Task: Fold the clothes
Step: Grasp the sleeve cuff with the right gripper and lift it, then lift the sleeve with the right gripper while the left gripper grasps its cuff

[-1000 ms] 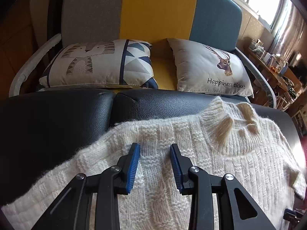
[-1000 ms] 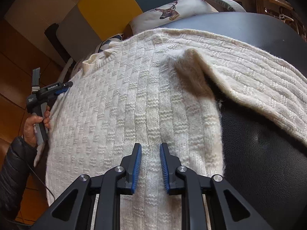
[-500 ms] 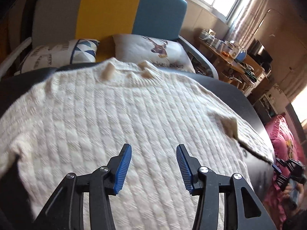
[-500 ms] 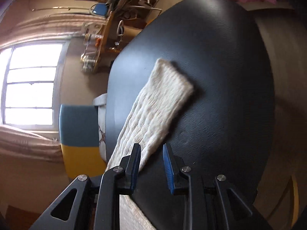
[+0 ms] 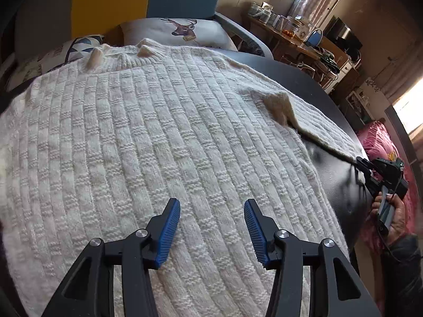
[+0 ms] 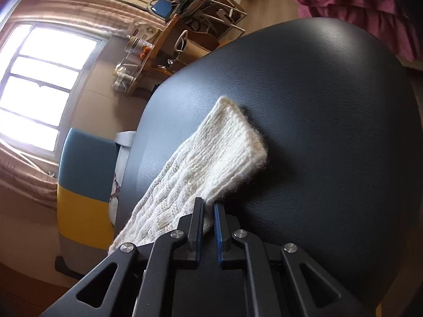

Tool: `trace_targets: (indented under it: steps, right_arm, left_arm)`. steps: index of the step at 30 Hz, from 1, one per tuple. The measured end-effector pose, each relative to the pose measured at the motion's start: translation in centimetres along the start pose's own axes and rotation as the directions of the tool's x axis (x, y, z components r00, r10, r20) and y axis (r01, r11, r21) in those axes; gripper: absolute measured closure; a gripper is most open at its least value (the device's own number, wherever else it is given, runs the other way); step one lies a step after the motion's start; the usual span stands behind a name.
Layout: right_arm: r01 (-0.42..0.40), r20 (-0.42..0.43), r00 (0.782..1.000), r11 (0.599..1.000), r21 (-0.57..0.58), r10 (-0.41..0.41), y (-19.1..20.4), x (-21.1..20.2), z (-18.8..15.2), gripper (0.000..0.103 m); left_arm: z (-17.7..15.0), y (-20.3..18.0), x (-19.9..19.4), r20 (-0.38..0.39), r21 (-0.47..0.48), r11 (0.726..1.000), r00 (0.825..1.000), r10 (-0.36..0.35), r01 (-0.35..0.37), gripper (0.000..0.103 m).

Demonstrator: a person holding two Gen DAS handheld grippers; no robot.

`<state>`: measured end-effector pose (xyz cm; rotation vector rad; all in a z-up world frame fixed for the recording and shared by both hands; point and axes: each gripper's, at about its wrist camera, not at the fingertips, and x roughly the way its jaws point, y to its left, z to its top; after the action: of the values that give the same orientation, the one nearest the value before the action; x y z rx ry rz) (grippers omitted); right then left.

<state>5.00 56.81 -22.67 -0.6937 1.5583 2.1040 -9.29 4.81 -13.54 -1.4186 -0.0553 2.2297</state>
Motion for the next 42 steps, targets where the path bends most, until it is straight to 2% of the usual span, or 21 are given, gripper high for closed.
trace_targets:
  steps: [4,5,7,9,12,13,15,18,20,24,25,26,27,29,31,33,35,38,41,42]
  right_arm:
    - [-0.050,-0.021,0.999,0.999,0.000,0.050,0.4,1.1,1.2,0.098]
    - [-0.040,-0.026,0.999,0.999,-0.001,0.040,0.1,1.2,1.4,0.099]
    - [-0.102,-0.053,0.993,0.991,0.088,0.107,-1.0,1.8,1.8,0.101]
    - [-0.145,-0.057,0.986,0.971,0.192,0.158,-2.2,1.6,2.2,0.098]
    - [-0.132,-0.061,0.987,0.970,0.205,0.147,-2.3,1.5,2.0,0.097]
    - [-0.131,-0.059,0.987,0.968,0.216,0.147,-2.2,1.4,2.1,0.095]
    - [-0.158,-0.032,0.984,0.949,0.274,0.174,-2.2,1.1,2.1,0.079]
    - [-0.139,0.000,0.989,0.942,0.307,0.147,-1.7,1.0,2.1,0.072]
    - [-0.115,0.014,0.993,0.955,0.274,0.116,-1.0,1.3,2.1,0.073]
    - [-0.053,0.027,0.998,0.992,0.114,0.050,1.1,1.7,1.6,0.073]
    - [-0.031,-0.009,0.999,0.999,0.029,0.031,1.8,2.0,1.5,0.075]
    - [0.002,-0.040,0.999,1.000,-0.019,-0.003,2.5,2.2,1.5,0.087]
    - [0.002,-0.035,0.999,1.000,-0.002,-0.002,2.2,2.2,1.5,0.095]
    - [-0.019,-0.003,1.000,1.000,0.000,0.019,1.8,1.9,1.7,0.097]
    - [-0.055,0.004,0.998,0.992,-0.111,0.056,3.5,1.5,1.5,0.097]
    - [-0.078,-0.016,0.997,0.957,-0.280,0.076,6.4,1.2,0.3,0.097]
    - [-0.083,-0.045,0.997,0.884,-0.460,0.070,9.6,1.0,-1.3,0.097]
    - [-0.114,-0.103,0.993,0.782,-0.613,0.064,12.4,1.1,-4.1,0.097]
    - [-0.118,-0.143,0.990,0.619,-0.776,0.009,14.2,1.5,-8.1,0.097]
    - [-0.118,-0.155,0.988,0.569,-0.814,-0.016,14.6,1.8,-9.3,0.097]
  left_arm:
    - [0.6,-1.8,-0.1,-0.009,0.032,0.999,1.000,-0.022,0.023,0.048]
    - [0.9,-2.3,-0.1,-0.009,0.040,0.999,1.000,-0.030,0.030,0.046]
    - [1.5,-3.3,-0.2,-0.005,0.055,0.997,0.999,-0.044,0.044,0.045]
    - [1.9,-4.3,-0.3,0.001,0.075,0.996,0.999,-0.051,0.051,0.045]
    - [2.0,-5.5,-0.3,-0.001,0.096,0.993,0.998,-0.068,0.068,0.044]
    - [1.9,-5.8,-0.4,-0.002,0.105,0.992,0.997,-0.072,0.071,0.044]
    - [1.5,-6.3,-0.4,-0.007,0.124,0.990,0.998,-0.069,0.070,0.044]
    - [0.8,-6.5,-0.4,-0.019,0.148,0.986,0.998,-0.068,0.070,0.043]
    - [0.5,-6.4,-0.3,-0.025,0.151,0.986,0.997,-0.069,0.072,0.042]
    - [0.6,-5.9,-0.5,-0.024,0.129,0.988,0.996,-0.080,0.083,0.042]
    - [0.7,-5.9,-0.5,-0.026,0.119,0.989,0.996,-0.085,0.088,0.042]
    - [0.8,-5.8,-0.5,-0.027,0.110,0.990,0.996,-0.090,0.093,0.042]
    - [1.0,-5.8,-0.5,-0.028,0.101,0.990,0.995,-0.096,0.098,0.042]
    - [1.3,-5.8,-0.5,-0.032,0.087,0.990,0.993,-0.111,0.113,0.042]
    - [1.8,-6.1,-0.6,-0.042,0.074,0.987,0.989,-0.143,0.146,0.042]
    - [2.9,-6.4,-0.4,-0.064,0.044,0.978,0.977,-0.203,0.206,0.042]
    - [4.8,-7.2,0.0,-0.087,0.014,0.961,0.957,-0.275,0.278,0.041]
    - [8.3,-9.2,1.6,-0.126,-0.043,0.932,0.924,-0.361,0.359,0.036]
    - [11.4,-11.9,3.8,-0.169,-0.097,0.900,0.884,-0.436,0.425,0.036]
    - [12.3,-13.0,4.8,-0.200,-0.098,0.887,0.864,-0.462,0.451,0.036]
